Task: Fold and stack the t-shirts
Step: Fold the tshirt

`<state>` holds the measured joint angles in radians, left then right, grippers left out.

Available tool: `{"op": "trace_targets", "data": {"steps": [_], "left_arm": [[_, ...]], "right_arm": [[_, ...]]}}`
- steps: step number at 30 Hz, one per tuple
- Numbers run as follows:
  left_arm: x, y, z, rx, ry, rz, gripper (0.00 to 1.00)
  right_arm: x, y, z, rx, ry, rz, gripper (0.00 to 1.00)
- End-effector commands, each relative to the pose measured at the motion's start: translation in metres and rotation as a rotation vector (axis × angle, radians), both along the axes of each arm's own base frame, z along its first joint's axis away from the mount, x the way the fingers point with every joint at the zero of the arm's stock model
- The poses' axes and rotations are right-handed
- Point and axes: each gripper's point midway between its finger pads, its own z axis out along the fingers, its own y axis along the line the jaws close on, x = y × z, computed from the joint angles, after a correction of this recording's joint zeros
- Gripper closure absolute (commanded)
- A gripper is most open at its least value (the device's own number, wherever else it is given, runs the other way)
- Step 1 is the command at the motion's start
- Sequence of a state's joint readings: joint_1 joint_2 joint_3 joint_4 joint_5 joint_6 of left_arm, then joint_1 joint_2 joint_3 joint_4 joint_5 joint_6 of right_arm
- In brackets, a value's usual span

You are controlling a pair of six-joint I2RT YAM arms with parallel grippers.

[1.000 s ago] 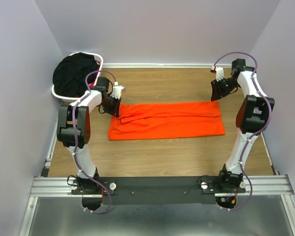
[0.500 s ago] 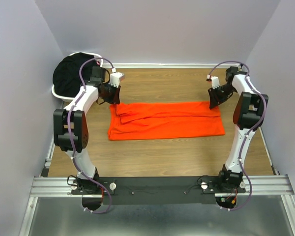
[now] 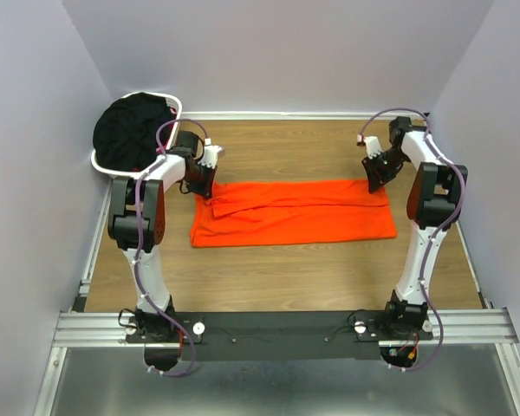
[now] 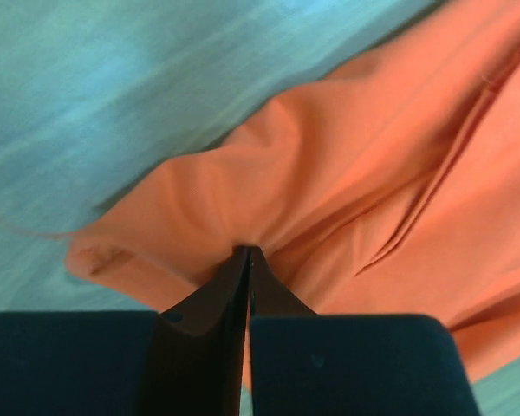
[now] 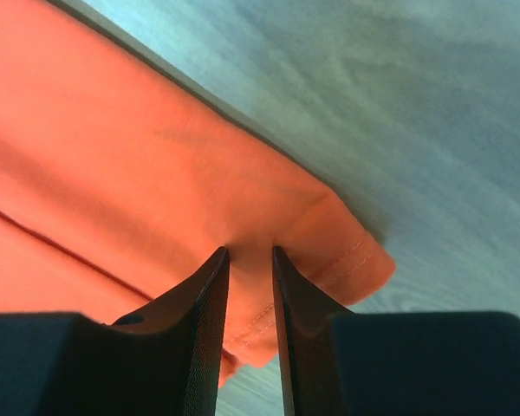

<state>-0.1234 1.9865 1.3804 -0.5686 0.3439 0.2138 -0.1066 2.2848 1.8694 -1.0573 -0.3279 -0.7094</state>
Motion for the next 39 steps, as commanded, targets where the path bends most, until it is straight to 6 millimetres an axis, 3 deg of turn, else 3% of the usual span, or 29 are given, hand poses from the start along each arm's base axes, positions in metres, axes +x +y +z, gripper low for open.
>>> {"op": "trace_targets", "data": {"steps": [1,3,4,5,6,8,9,11,12,13,14,15,17,18,20,23,24,27,30,38,39], "left_arm": [[0.019,0.016,-0.02,0.096,0.016,0.037,0.91],[0.053,0.014,-0.018,0.102,-0.026,0.028,0.91],[0.089,0.011,-0.005,0.104,-0.083,0.011,0.92],[0.11,0.011,0.005,0.11,-0.12,0.011,0.92],[0.13,0.01,0.018,0.112,-0.166,0.01,0.92],[0.162,0.008,0.037,0.114,-0.234,0.005,0.9],[0.189,0.003,0.084,0.093,-0.362,-0.003,0.87],[0.196,-0.003,0.112,0.071,-0.415,-0.02,0.83],[0.193,-0.005,0.134,0.054,-0.447,-0.031,0.8],[0.187,-0.007,0.142,0.042,-0.452,-0.035,0.79],[0.179,-0.01,0.183,0.017,-0.529,-0.039,0.78],[0.161,-0.011,0.16,0.006,-0.462,-0.047,0.78],[0.139,-0.024,0.172,-0.06,-0.466,-0.068,0.77],[0.116,-0.029,0.171,-0.08,-0.441,-0.081,0.77],[0.084,-0.039,0.158,-0.104,-0.37,-0.085,0.79],[0.054,-0.049,0.139,-0.133,-0.287,-0.078,0.83],[0.037,-0.054,0.122,-0.14,-0.229,-0.078,0.88],[0.013,-0.063,0.094,-0.13,-0.155,-0.083,0.95],[0.004,-0.064,0.074,-0.104,-0.117,-0.068,0.98],[0.019,-0.056,0.034,-0.007,-0.059,-0.019,1.0],[0.019,-0.056,0.021,0.004,-0.035,-0.017,1.0]], "right_arm": [[-0.055,-0.021,-0.037,-0.119,0.172,0.034,0.66],[-0.081,-0.017,-0.031,-0.109,0.203,0.048,0.66],[-0.091,-0.015,-0.028,-0.106,0.211,0.061,0.66],[-0.1,-0.013,-0.025,-0.101,0.219,0.07,0.66],[-0.129,-0.008,-0.027,-0.084,0.292,0.091,0.66],[-0.144,0.002,-0.008,-0.039,0.29,0.128,0.65],[-0.155,0.01,0.004,0.009,0.312,0.133,0.64],[-0.146,0.013,0.028,0.023,0.242,0.128,0.61],[-0.141,0.015,0.038,0.032,0.221,0.121,0.6],[-0.131,0.018,0.048,0.053,0.183,0.111,0.6],[-0.114,0.019,0.059,0.058,0.134,0.096,0.58],[-0.104,0.02,0.064,0.067,0.111,0.088,0.58],[-0.093,0.023,0.065,0.081,0.114,0.077,0.58],[-0.084,0.021,0.059,0.071,0.125,0.077,0.59],[-0.073,0.019,0.055,0.057,0.12,0.077,0.61],[-0.066,0.016,0.041,0.029,0.141,0.081,0.62],[-0.063,0.015,0.039,0.016,0.14,0.084,0.63],[-0.069,0.011,0.024,-0.035,0.177,0.106,0.65],[-0.081,0.014,0.014,-0.057,0.204,0.136,0.67],[-0.127,0.02,-0.012,-0.101,0.29,0.199,0.69],[-0.137,0.021,-0.016,-0.099,0.314,0.205,0.69]]}}
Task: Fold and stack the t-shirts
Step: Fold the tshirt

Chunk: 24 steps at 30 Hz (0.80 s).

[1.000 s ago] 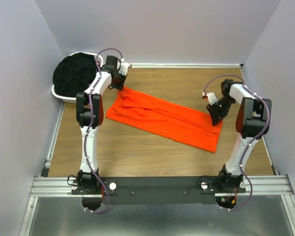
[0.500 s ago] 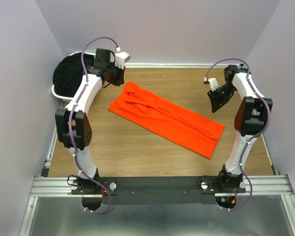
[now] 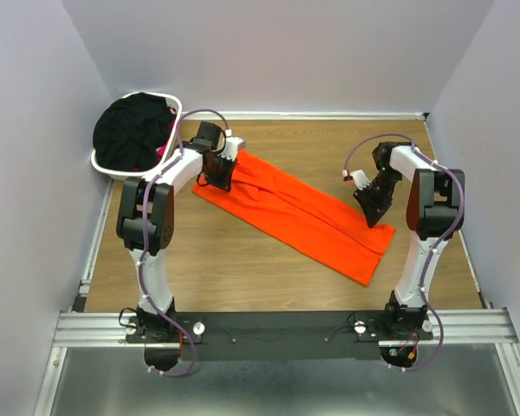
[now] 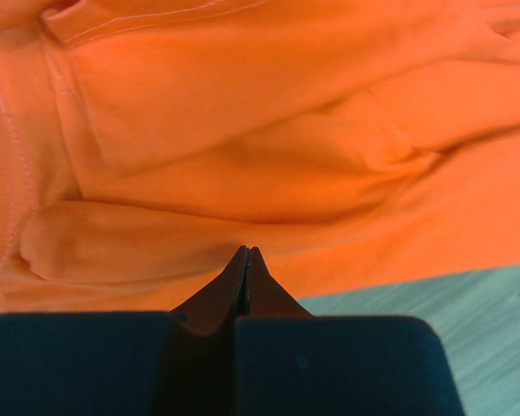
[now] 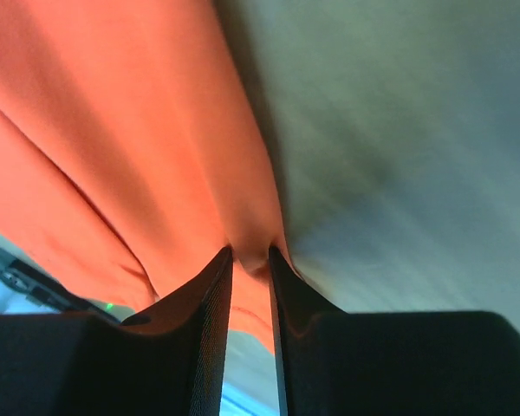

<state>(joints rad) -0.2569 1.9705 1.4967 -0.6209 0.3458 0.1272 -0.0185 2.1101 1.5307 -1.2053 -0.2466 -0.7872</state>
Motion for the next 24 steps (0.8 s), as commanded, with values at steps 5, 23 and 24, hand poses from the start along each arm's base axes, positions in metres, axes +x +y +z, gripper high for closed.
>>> {"op": "trace_targets", "data": {"steps": [5,23,24], "left_arm": [[0.036,0.015,-0.055,0.109,0.055,0.064,1.0],[0.182,0.001,0.107,0.013,-0.493,0.02,0.91],[0.173,0.001,0.134,-0.007,-0.525,0.025,0.91]], "right_arm": [[-0.032,0.013,-0.015,-0.029,0.042,0.083,0.69],[-0.063,0.18,0.078,0.235,0.053,0.304,0.49],[-0.057,0.18,0.08,0.231,0.03,0.316,0.49]]}}
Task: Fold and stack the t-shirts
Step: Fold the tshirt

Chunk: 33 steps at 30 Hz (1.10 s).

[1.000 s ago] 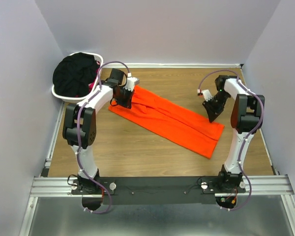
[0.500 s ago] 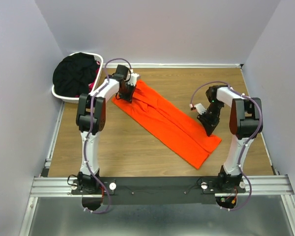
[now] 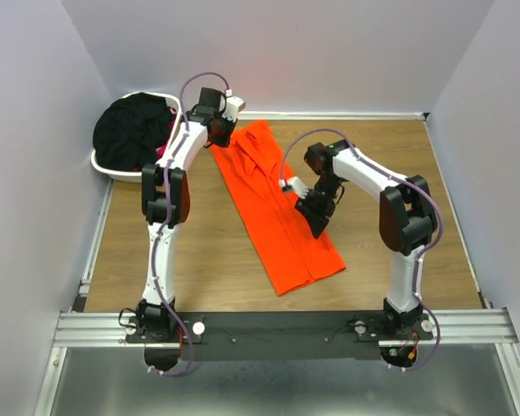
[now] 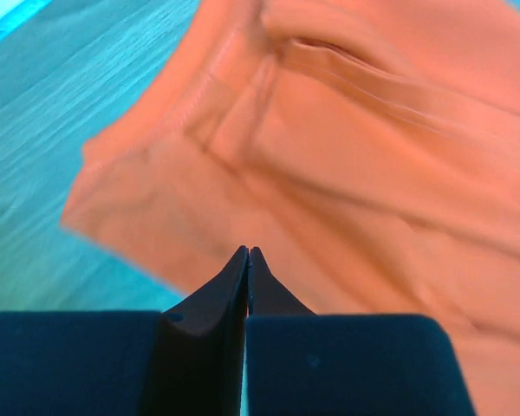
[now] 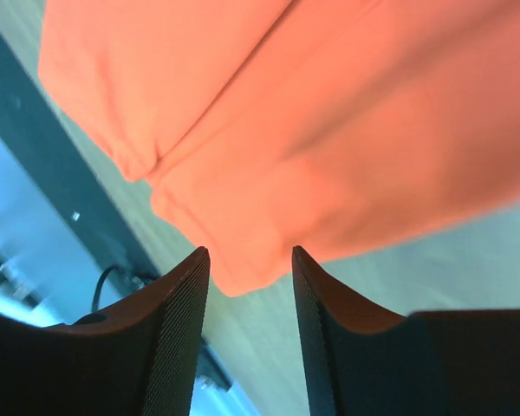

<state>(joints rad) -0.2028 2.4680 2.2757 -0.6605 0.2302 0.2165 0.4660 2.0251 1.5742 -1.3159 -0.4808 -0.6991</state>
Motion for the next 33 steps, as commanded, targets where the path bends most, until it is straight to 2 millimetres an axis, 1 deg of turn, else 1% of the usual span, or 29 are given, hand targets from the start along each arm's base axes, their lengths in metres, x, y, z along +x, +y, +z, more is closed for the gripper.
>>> {"op": "trace_targets", "data": {"steps": [1,2,3,4,5,6,8,9,10,11,12,13,14,15,17,18,20,22,23,24,25,26,27,28,29,30,31,32,33], "left_arm": [[-0.014,-0.011,0.117,-0.084,-0.208,-0.046,0.9],[-0.023,-0.011,0.131,-0.096,-0.215,-0.047,0.9],[-0.03,-0.012,0.132,-0.108,-0.2,-0.054,0.89],[-0.041,-0.015,0.118,-0.128,-0.148,-0.061,0.88],[-0.049,-0.016,0.113,-0.137,-0.122,-0.06,0.88],[-0.06,-0.018,0.103,-0.147,-0.079,-0.066,0.88],[-0.074,-0.019,0.086,-0.151,-0.008,-0.076,0.88],[-0.085,-0.021,0.073,-0.158,0.038,-0.097,0.84],[-0.09,-0.021,0.068,-0.161,0.056,-0.103,0.81],[-0.094,-0.022,0.07,-0.167,0.051,-0.11,0.77],[-0.097,-0.022,0.067,-0.171,0.059,-0.115,0.74],[-0.103,-0.023,0.061,-0.181,0.075,-0.123,0.68],[-0.104,-0.024,0.062,-0.184,0.077,-0.124,0.67],[-0.105,-0.023,0.058,-0.182,0.087,-0.119,0.67],[-0.11,-0.023,0.051,-0.178,0.119,-0.115,0.67],[-0.112,-0.023,0.043,-0.171,0.137,-0.111,0.67],[-0.113,-0.023,0.035,-0.157,0.152,-0.106,0.67],[-0.116,-0.027,0.023,-0.138,0.173,-0.111,0.68],[-0.115,-0.029,0.019,-0.133,0.178,-0.112,0.68],[-0.116,-0.032,0.009,-0.125,0.197,-0.116,0.68],[-0.116,-0.036,0.004,-0.116,0.205,-0.118,0.68],[-0.116,-0.038,-0.001,-0.111,0.214,-0.118,0.68],[-0.117,-0.041,-0.015,-0.101,0.241,-0.121,0.68],[-0.115,-0.044,-0.018,-0.094,0.243,-0.128,0.68],[-0.117,-0.046,-0.024,-0.088,0.259,-0.13,0.69],[-0.118,-0.047,-0.038,-0.078,0.281,-0.131,0.69],[-0.116,-0.049,-0.041,-0.078,0.283,-0.135,0.69],[-0.116,-0.052,-0.045,-0.077,0.29,-0.138,0.69],[-0.116,-0.053,-0.056,-0.072,0.309,-0.138,0.69]], "right_arm": [[0.011,-0.001,0.026,0.017,-0.021,-0.041,0.48],[0.012,-0.002,0.023,0.006,-0.022,-0.035,0.49],[0.013,-0.002,0.02,0.0,-0.018,-0.036,0.49],[0.015,-0.001,0.015,0.0,-0.018,-0.038,0.5],[0.016,-0.002,0.008,-0.012,-0.012,-0.037,0.5],[0.019,-0.001,0.0,-0.013,-0.022,-0.041,0.51],[0.02,-0.003,-0.012,-0.038,-0.022,-0.04,0.52],[0.019,-0.004,-0.021,-0.053,-0.016,-0.036,0.54],[0.021,-0.003,-0.022,-0.049,-0.026,-0.039,0.54],[0.014,-0.006,-0.032,-0.074,-0.004,-0.032,0.55],[0.012,-0.007,-0.036,-0.083,0.002,-0.03,0.55],[0.01,-0.007,-0.042,-0.09,0.0,-0.025,0.56],[0.006,-0.008,-0.046,-0.103,0.003,-0.019,0.56],[-0.003,-0.008,-0.053,-0.115,0.013,-0.009,0.57],[-0.013,-0.006,-0.059,-0.123,0.027,-0.002,0.57],[-0.024,-0.003,-0.065,-0.132,0.043,0.016,0.58],[-0.037,0.006,-0.069,-0.129,0.059,0.044,0.58],[-0.049,0.015,-0.073,-0.125,0.08,0.056,0.58],[-0.059,0.027,-0.073,-0.103,0.101,0.073,0.58],[-0.065,0.033,-0.073,-0.095,0.116,0.071,0.58],[-0.07,0.045,-0.071,-0.059,0.141,0.071,0.58],[-0.071,0.049,-0.07,-0.06,0.14,0.074,0.58],[-0.073,0.06,-0.065,-0.023,0.169,0.052,0.57],[-0.073,0.063,-0.061,-0.012,0.178,0.045,0.56],[-0.066,0.072,-0.052,0.022,0.16,0.044,0.52],[-0.064,0.076,-0.045,0.04,0.15,0.044,0.49],[-0.062,0.078,-0.037,0.054,0.141,0.043,0.47],[-0.055,0.086,-0.025,0.089,0.115,0.044,0.44],[-0.051,0.091,-0.011,0.129,0.089,0.049,0.39]]}}
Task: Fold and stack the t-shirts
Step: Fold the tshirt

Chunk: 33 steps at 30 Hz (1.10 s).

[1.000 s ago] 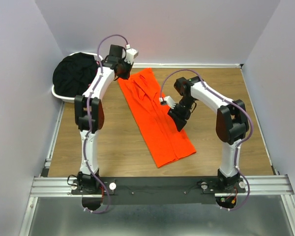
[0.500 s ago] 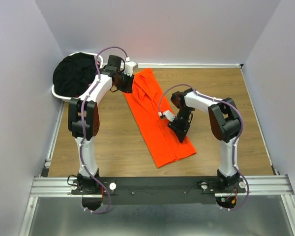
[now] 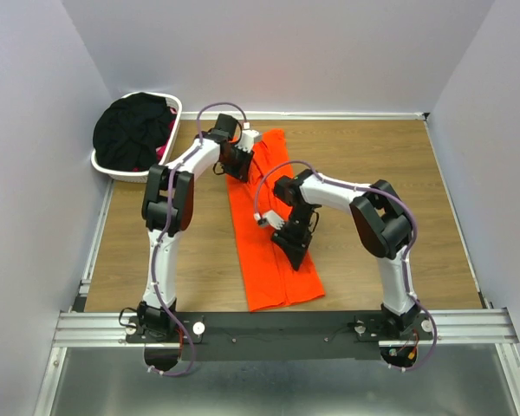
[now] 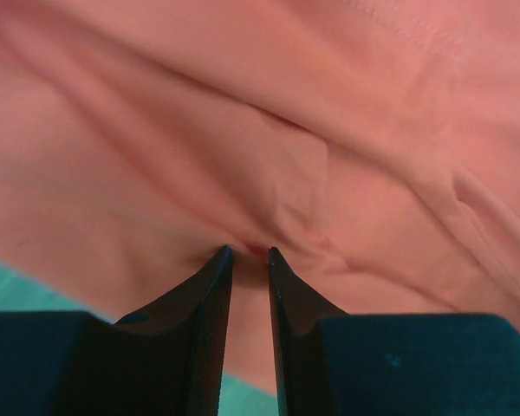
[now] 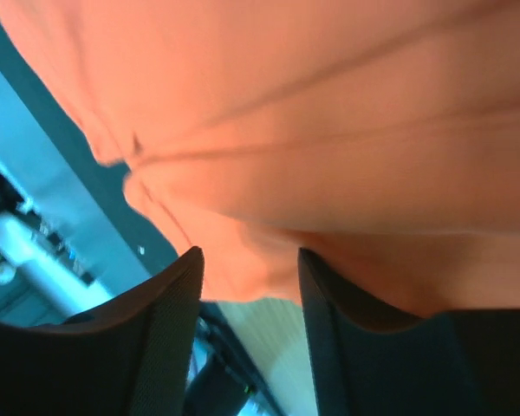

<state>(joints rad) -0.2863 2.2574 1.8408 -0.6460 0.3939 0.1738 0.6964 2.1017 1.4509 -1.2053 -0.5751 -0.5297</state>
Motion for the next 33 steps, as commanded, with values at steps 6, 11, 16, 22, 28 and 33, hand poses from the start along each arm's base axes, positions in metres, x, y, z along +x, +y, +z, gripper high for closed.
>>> {"op": "trace_targets", "data": {"steps": [6,11,16,22,28,33], "left_arm": [[0.019,-0.013,-0.045,0.025,0.043,-0.011,0.7],[0.053,-0.028,-0.043,-0.014,-0.026,-0.026,0.7],[0.099,-0.033,0.016,-0.058,-0.2,-0.002,0.66],[0.078,-0.021,0.09,-0.105,-0.319,-0.021,0.62],[0.025,-0.018,0.09,-0.16,-0.234,-0.062,0.62],[-0.008,-0.022,0.055,-0.203,-0.104,-0.074,0.62]], "right_arm": [[0.09,0.054,0.078,0.33,-0.2,-0.139,0.36],[0.184,0.041,0.073,0.354,-0.263,-0.375,0.37],[0.264,0.032,0.061,0.355,-0.372,-0.51,0.38],[0.302,0.036,0.05,0.372,-0.439,-0.568,0.39],[0.302,0.036,0.015,0.344,-0.407,-0.605,0.42],[0.305,0.03,-0.009,0.292,-0.422,-0.631,0.5]]}}
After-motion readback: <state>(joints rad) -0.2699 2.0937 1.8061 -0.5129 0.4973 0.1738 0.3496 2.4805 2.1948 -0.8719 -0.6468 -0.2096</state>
